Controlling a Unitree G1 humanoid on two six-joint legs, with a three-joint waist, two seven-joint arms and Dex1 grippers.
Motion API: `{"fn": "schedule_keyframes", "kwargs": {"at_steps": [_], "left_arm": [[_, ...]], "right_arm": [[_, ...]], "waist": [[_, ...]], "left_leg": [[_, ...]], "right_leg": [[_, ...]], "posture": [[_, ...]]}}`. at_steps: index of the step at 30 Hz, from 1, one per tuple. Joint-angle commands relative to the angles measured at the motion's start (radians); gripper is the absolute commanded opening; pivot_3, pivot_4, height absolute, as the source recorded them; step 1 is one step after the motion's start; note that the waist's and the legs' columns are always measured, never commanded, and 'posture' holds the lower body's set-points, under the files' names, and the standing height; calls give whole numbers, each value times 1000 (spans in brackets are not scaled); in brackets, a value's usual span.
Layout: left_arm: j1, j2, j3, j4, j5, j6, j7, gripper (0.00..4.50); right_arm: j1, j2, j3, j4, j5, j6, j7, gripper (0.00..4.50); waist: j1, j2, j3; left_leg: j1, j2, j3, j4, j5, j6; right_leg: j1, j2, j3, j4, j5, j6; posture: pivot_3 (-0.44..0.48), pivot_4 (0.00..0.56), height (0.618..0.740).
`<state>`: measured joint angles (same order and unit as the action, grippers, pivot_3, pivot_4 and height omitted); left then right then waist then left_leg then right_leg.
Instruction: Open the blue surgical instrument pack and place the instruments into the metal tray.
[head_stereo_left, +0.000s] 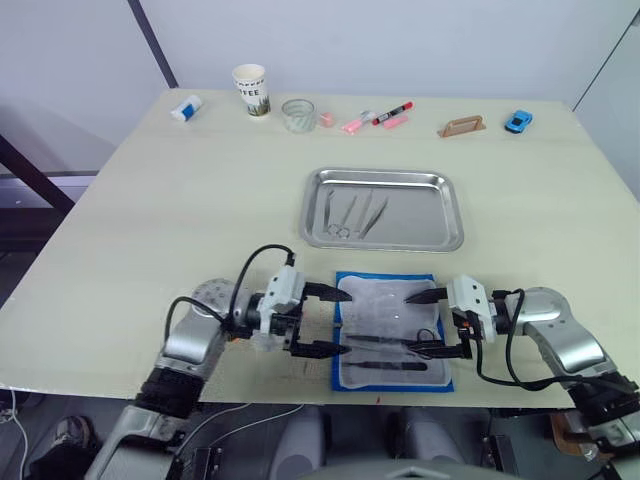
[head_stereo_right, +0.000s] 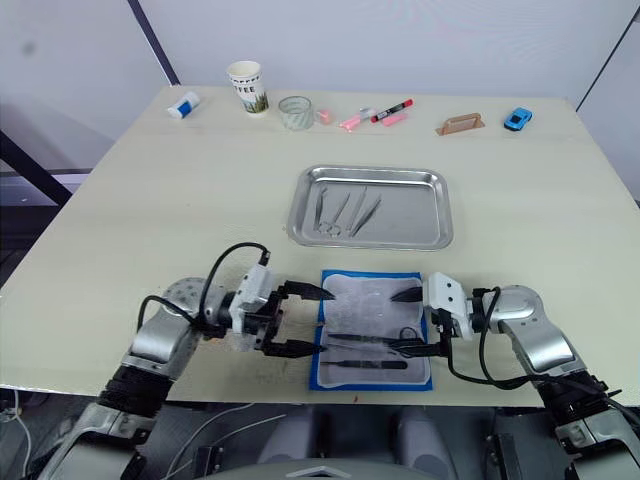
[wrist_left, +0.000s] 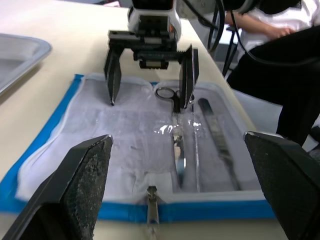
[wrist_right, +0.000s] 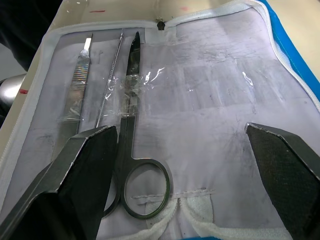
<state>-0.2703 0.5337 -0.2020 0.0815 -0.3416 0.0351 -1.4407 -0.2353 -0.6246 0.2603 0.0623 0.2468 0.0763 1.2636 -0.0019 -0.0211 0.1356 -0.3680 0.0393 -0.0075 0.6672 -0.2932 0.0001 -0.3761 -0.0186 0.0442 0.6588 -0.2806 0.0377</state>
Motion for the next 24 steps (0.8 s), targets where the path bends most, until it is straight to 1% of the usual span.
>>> {"fn": "schedule_keyframes", "kwargs": {"at_steps": [1, 4, 11, 16, 20, 24], "left_arm": [[-13, -24, -29, 38, 41, -62, 16, 4468], [-34, -44, -45, 80, 85, -82, 48, 4468], [-53, -36, -105, 164, 187, -141, 54, 4468], [-52, -36, -128, 208, 217, -164, 51, 4468], [-45, -33, -135, 227, 225, -182, 59, 4468], [-43, -33, -140, 238, 225, -190, 62, 4468]], "right_arm": [[34, -14, 33, 25, -40, 40, -3, 4500], [35, -14, 33, 20, -39, 43, -6, 4500], [34, -13, 33, 18, -38, 44, -6, 4500], [37, -17, 23, 13, -30, 38, -4, 4500], [43, -18, -17, -14, 8, 44, -6, 4500], [67, -27, -95, -92, 114, 91, 8, 4500]], "waist": [[-1, 0, 0], [1, 1, 0], [1, 3, -2], [2, 8, -6], [2, 11, -8], [5, 12, -8]], "left_leg": [[0, 0, 0, 0, 0, 0], [0, 0, 0, 0, 0, 0], [1, 0, 0, 0, 0, 0], [2, 0, 0, 0, 0, 0], [2, 0, 0, 0, 0, 0], [2, 0, 0, 0, 0, 0]], "right_leg": [[0, 0, 0, 0, 0, 0], [0, 0, 0, 0, 0, 0], [0, 1, 0, 1, 0, 0], [1, 1, 0, 1, 0, 0], [1, 1, 0, 1, 0, 0], [1, 1, 0, 1, 0, 0]], "posture": [[0, 150, 740], [0, 150, 740], [0, 150, 740], [0, 150, 740], [0, 150, 740], [0, 150, 740]]}}
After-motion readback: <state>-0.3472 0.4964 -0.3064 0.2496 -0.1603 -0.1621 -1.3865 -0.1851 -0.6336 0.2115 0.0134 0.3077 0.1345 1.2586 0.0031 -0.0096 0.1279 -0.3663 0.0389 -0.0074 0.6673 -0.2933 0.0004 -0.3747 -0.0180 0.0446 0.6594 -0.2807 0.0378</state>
